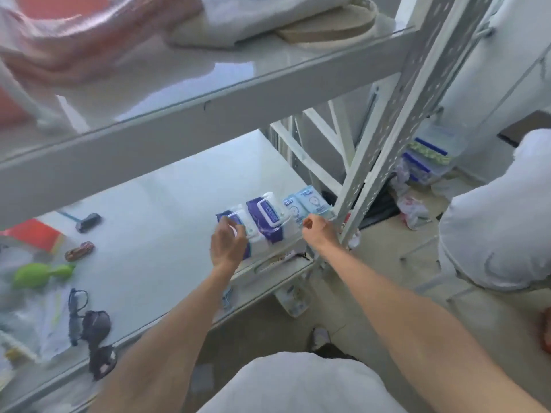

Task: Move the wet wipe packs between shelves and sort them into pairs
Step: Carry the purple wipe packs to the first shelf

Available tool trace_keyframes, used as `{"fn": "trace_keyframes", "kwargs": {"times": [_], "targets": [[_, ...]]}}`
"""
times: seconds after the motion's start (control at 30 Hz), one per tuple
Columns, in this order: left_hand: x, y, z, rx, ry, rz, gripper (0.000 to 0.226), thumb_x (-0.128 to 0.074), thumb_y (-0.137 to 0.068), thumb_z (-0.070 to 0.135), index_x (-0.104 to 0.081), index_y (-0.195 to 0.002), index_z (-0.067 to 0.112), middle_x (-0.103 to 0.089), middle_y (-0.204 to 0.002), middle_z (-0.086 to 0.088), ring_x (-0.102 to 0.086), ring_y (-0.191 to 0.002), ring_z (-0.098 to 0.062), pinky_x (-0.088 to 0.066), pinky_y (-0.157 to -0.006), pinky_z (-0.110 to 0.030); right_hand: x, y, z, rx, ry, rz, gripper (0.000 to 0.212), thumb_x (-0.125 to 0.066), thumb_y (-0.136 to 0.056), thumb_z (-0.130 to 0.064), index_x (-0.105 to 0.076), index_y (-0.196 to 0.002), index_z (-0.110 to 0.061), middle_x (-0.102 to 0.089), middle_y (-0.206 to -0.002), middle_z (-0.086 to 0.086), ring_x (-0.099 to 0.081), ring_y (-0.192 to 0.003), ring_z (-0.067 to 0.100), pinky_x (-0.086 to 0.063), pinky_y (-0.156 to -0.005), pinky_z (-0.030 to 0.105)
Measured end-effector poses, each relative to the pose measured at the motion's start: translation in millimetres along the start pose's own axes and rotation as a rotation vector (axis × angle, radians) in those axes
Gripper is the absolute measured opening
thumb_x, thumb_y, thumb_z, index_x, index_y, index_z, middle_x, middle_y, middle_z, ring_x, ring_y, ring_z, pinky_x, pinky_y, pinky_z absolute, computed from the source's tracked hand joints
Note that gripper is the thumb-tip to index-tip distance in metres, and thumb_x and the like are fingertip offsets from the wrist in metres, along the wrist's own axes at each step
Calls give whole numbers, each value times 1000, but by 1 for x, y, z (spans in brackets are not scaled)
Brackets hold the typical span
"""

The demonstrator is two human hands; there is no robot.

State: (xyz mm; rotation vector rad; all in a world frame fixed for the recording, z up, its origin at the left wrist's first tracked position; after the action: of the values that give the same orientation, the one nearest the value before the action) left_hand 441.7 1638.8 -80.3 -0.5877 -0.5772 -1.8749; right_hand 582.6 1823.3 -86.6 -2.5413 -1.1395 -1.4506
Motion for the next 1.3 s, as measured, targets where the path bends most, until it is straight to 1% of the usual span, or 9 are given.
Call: {"fn": "trace_keyframes", "kwargs": {"times": [0.1, 0.2, 0.47, 0.7, 0.83, 0.9, 1.0, 1.13, 1.3], "targets": [[-1, -24, -17, 316, 33, 31, 56, -69, -92, 50, -50, -119, 5, -56, -121, -17, -61, -111, -36, -46, -86, -39, -9, -30, -32, 82, -9, 11, 30, -60, -97, -12, -64, -126, -5, -69, -125, 15, -63, -119, 34, -50, -97, 38], [-20, -33, -28, 500, 79, -41, 85, -75, -82, 65, -52, -129, -2, -63, -129, -20, -64, -109, -34, -47, -70, -32, -19, -48, -51, 123, 10, -55, 35, -61, -99, -20, -59, -126, 1, -65, -128, 21, -60, -123, 37, -47, -100, 40], [-29, -31, -30, 623, 323, -75, 52, -89, -80, 37, -67, -111, 2, -70, -95, -8, -61, -69, -15, -43, -52, -26, -33, -73, -69, 43, 67, -215, 68, -80, -86, -50, -59, -126, 1, -66, -131, 21, -62, -124, 38, -52, -99, 42], [-20, -28, -35, 620, 533, -58, 51, -91, -79, 26, -67, -117, 2, -74, -98, -8, -70, -73, -19, -52, -53, -27, -32, -71, -78, -4, -75, -325, 60, -82, -86, -37, -58, -128, -1, -65, -129, 17, -63, -118, 33, -48, -84, 34], [-12, -21, -42, 621, 644, -39, 54, -91, -79, 21, -60, -120, 4, -73, -107, -10, -72, -80, -22, -56, -54, -30, -39, -68, -76, -20, -182, -417, 70, -87, -69, -47, -66, -121, -5, -72, -118, 12, -69, -110, 30, -57, -91, 38], [-3, -13, -48, 615, 734, -36, 56, -92, -75, 18, -61, -119, 3, -74, -108, -13, -75, -84, -27, -61, -61, -36, -49, -72, -73, -3, -275, -489, 74, -86, -52, -50, -73, -111, -8, -77, -108, 11, -74, -105, 32, -59, -98, 47], [20, 11, -67, 592, 869, -39, 74, -92, -60, 23, -65, -126, 2, -75, -120, -22, -75, -104, -42, -63, -89, -55, -54, -49, -90, 35, -352, -716, 51, -86, -63, -30, -78, -107, -5, -79, -110, 20, -76, -101, 38, -56, -103, 55], [52, 73, -98, 574, 1033, 117, 69, -84, -73, 23, -63, -135, 1, -72, -126, -25, -66, -119, -50, -52, -103, -65, -69, -1, -131, 45, -275, -1090, 19, -73, -85, -17, -74, -104, -13, -77, -98, 15, -72, -74, 27, -62, -71, 36], [88, 183, -128, 595, 1255, 518, 53, -75, -82, 18, -67, -131, 1, -74, -123, -25, -73, -104, -39, -60, -95, -55, -126, 86, -172, 181, -22, -1394, 41, -76, -74, -23, -68, -113, -16, -71, -106, 17, -70, -78, 29, -61, -75, 38]]}}
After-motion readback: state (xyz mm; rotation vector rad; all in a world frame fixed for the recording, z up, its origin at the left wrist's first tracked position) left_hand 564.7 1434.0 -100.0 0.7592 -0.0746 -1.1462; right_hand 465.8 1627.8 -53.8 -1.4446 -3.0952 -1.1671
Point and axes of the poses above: each hand's wrist, its own y-axis away from the middle knuckle, its own x-axis out of the back of the hand, z = x × y, the point moved 1 cm from there along -y, towards the middle knuckle
